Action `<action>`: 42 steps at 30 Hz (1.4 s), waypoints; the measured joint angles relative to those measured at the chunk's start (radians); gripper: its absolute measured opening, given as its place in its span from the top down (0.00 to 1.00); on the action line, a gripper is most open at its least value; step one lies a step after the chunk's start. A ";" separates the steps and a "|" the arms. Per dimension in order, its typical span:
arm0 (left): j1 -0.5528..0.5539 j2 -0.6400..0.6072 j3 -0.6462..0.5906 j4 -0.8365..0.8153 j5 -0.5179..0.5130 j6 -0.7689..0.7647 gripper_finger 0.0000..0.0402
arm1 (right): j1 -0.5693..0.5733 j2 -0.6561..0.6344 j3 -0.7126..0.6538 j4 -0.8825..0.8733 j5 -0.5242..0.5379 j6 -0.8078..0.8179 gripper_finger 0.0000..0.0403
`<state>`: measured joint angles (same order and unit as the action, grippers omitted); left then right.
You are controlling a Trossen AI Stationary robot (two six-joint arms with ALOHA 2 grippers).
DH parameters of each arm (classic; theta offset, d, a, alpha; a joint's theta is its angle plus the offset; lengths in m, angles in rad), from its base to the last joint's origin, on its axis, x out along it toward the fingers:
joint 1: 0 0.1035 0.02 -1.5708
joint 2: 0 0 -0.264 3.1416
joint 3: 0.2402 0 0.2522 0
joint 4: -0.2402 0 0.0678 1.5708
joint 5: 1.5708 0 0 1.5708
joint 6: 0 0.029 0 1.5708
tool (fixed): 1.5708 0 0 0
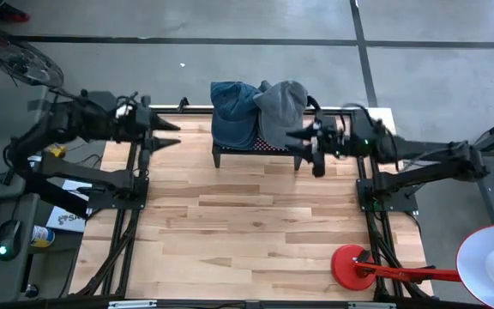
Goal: Pick & Place hat
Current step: Return to Home Position
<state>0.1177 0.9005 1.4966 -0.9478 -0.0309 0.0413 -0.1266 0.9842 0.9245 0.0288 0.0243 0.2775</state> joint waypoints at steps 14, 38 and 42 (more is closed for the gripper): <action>0.000 -0.570 -0.800 0.607 0.017 -0.242 0.61 | 0.075 -0.391 -0.546 0.328 0.035 0.173 0.51; 0.000 -0.879 -1.171 0.660 -0.056 -0.387 0.61 | 0.075 -0.906 -0.811 0.136 0.058 0.218 0.51; 0.000 -0.878 -1.234 0.740 -0.056 -0.391 0.61 | 0.075 -0.902 -0.811 0.145 0.072 0.177 0.51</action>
<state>0.1177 0.0221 0.2624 -0.2083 -0.0866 -0.3496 -0.0521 0.0821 0.1139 0.1740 0.0959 0.4548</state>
